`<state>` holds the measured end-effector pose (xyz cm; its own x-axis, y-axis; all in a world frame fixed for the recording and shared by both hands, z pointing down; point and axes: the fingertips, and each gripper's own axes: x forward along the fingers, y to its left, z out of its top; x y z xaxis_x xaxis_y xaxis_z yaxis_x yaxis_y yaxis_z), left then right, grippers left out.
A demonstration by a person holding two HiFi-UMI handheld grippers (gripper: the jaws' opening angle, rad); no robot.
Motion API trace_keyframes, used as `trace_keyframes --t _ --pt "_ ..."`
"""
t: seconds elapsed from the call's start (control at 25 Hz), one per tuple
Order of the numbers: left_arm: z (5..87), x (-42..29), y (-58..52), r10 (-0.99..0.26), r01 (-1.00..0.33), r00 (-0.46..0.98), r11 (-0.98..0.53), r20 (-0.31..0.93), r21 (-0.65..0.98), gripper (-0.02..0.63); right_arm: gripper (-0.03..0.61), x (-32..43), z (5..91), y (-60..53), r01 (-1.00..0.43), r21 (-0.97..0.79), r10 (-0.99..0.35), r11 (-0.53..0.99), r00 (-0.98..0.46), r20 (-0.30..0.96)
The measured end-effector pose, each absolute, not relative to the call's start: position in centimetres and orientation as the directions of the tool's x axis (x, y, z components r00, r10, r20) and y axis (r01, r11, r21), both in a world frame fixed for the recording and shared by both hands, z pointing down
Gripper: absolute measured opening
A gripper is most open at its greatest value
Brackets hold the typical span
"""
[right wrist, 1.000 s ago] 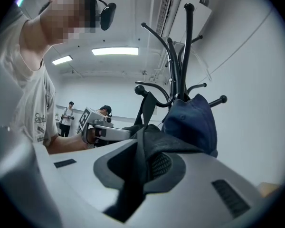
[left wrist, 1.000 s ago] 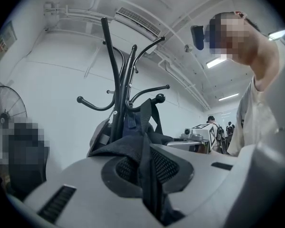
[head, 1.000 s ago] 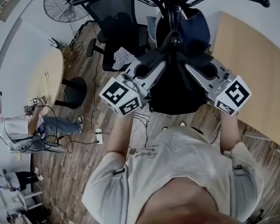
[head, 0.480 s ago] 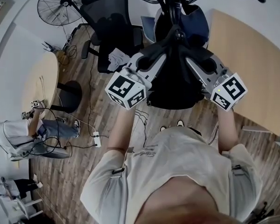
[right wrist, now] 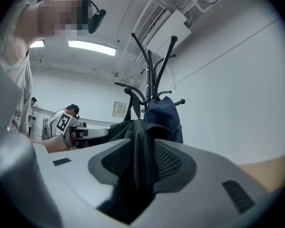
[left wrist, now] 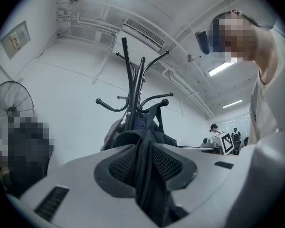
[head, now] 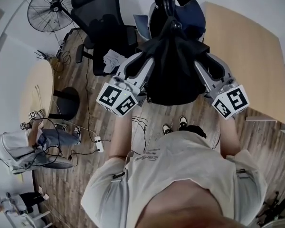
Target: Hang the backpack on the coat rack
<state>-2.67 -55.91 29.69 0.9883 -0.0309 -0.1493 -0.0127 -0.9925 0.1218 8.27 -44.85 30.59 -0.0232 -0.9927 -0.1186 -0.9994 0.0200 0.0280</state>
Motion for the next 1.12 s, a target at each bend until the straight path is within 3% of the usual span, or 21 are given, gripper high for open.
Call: trace_keyframes --t 0.2,0.32,0.44,0.84,1.12 --pt "31.0 -3.4 -56.5 -0.123 -0.109 0.985 -0.987 -0.117 0.117 0.104 0.112 8.8 32.9 -43.6 -1.000 -0.010 -0.996 0.026 -0.025 -0.084" --pt "31.7 -4.0 -56.0 -0.212 -0.204 0.973 -0.974 -0.092 0.095 0.104 0.057 8.7 33.6 -42.8 -0.997 -0.015 -0.996 0.073 -0.072 -0.056" --pt "32.3 -4.9 -55.1 -0.320 -0.314 0.944 -0.946 -0.079 0.082 0.052 0.000 8.2 33.9 -41.3 -0.992 -0.012 -0.991 0.126 -0.125 -0.036" --pt "37.3 -5.9 -49.2 -0.424 -0.424 0.905 -0.892 0.037 0.159 0.041 -0.005 6.7 38.3 -38.5 -0.957 -0.054 -0.957 0.286 -0.287 0.027" --pt "39.3 -7.0 -47.1 -0.401 -0.409 0.913 -0.897 0.080 0.170 0.040 -0.005 5.3 39.6 -38.4 -0.951 -0.086 -0.954 0.296 -0.300 0.028"
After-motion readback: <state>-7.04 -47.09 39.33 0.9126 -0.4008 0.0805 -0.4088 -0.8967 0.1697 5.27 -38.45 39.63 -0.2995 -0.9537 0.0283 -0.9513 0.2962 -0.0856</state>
